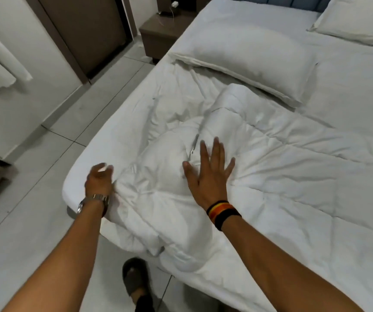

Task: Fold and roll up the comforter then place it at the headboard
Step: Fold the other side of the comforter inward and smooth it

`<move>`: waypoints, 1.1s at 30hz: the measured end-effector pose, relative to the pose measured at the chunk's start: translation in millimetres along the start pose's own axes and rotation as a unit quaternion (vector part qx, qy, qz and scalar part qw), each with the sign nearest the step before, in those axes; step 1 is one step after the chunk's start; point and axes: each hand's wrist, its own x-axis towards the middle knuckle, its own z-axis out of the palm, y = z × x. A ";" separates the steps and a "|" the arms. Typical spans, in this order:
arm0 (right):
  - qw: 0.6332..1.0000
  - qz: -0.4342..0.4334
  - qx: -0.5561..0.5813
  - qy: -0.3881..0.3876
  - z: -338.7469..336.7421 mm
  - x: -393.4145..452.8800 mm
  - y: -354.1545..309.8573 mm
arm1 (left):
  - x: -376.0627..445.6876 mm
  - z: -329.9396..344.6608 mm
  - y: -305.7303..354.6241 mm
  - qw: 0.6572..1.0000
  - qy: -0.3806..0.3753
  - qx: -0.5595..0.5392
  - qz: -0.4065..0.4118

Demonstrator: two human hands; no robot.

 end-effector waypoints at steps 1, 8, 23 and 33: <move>0.999 -0.024 -0.027 -0.002 7.7 11.1 -16.5 | 13.7 5.5 3.9 0.997 -0.069 0.008 -0.018; 0.971 0.013 -0.187 -0.146 100.0 64.1 -64.9 | 66.0 63.4 4.2 0.927 -0.374 0.015 -0.021; 0.994 0.064 -0.062 -0.061 83.3 51.4 -83.9 | 95.6 47.6 22.8 0.921 -0.356 -0.158 0.008; 0.932 0.089 -0.211 -0.281 157.6 32.0 -112.5 | 253.2 -90.6 80.1 0.950 -0.154 -0.038 0.268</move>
